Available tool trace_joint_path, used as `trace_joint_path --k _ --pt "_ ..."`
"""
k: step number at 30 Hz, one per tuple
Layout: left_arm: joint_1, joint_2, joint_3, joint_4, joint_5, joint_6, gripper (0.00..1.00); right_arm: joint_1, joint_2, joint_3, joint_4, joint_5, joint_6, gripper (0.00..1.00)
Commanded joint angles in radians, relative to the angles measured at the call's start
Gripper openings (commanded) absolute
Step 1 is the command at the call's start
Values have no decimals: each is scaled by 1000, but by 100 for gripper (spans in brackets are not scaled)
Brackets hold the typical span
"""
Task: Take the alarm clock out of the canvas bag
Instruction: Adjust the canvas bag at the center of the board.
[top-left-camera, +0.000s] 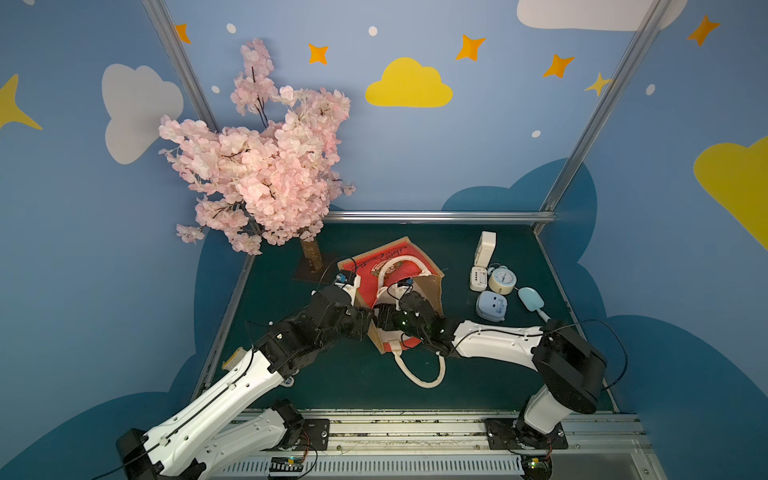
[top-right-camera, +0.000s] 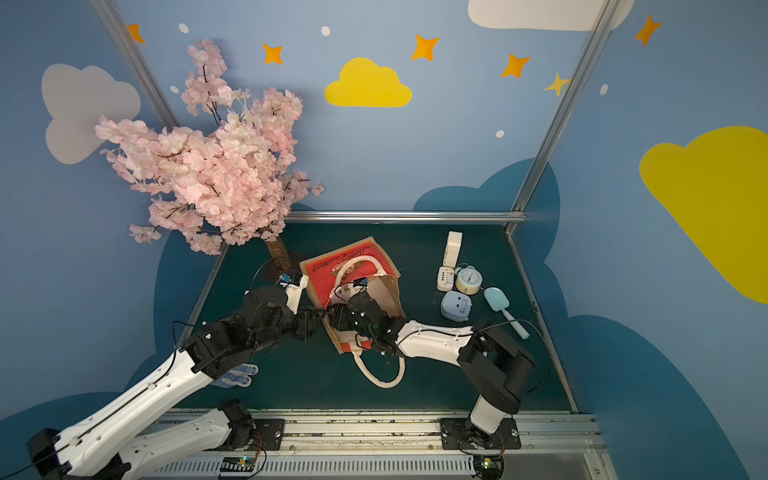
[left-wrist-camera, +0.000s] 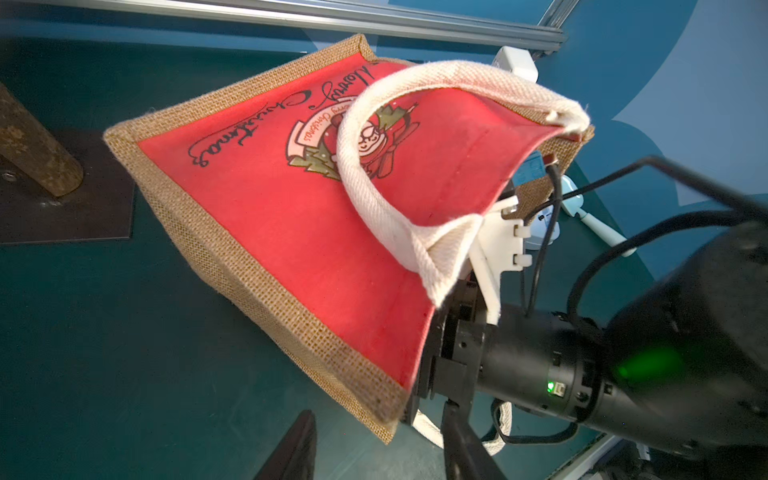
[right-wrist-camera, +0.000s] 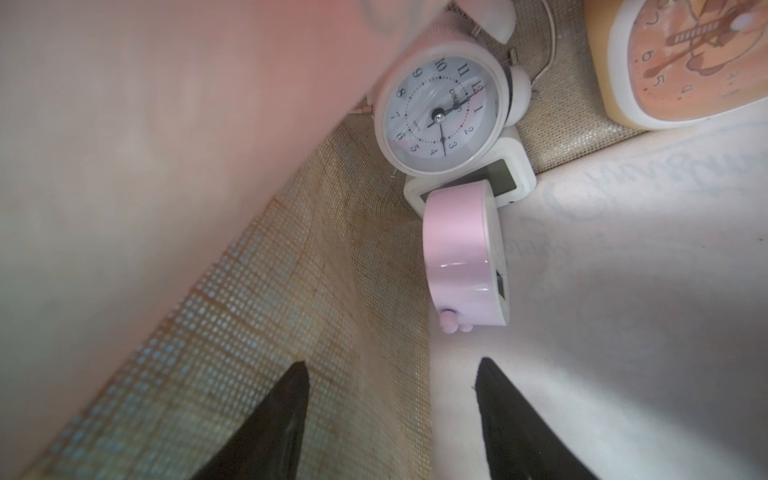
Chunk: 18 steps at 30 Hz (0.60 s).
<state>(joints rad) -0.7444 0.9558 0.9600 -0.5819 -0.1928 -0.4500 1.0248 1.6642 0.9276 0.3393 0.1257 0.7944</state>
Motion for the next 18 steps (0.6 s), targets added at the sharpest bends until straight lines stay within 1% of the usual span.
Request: trace_joint_path --k 1,5,12,16,18 --pt "-1 57 39 22 -11 28 48 6 9 9 12 -3 6 65" --pt "-1 84 45 58 -1 36 48 6 6 11 -2 0 3 65" --pt "-1 161 81 38 -1 49 42 5 2 11 -19 5 -3 65" --pt "-1 184 88 38 -55 33 32 4 -4 5 -29 9 -2 65" --pt "-1 192 94 28 -74 37 30 4 -6 4 -33 10 -2 65"
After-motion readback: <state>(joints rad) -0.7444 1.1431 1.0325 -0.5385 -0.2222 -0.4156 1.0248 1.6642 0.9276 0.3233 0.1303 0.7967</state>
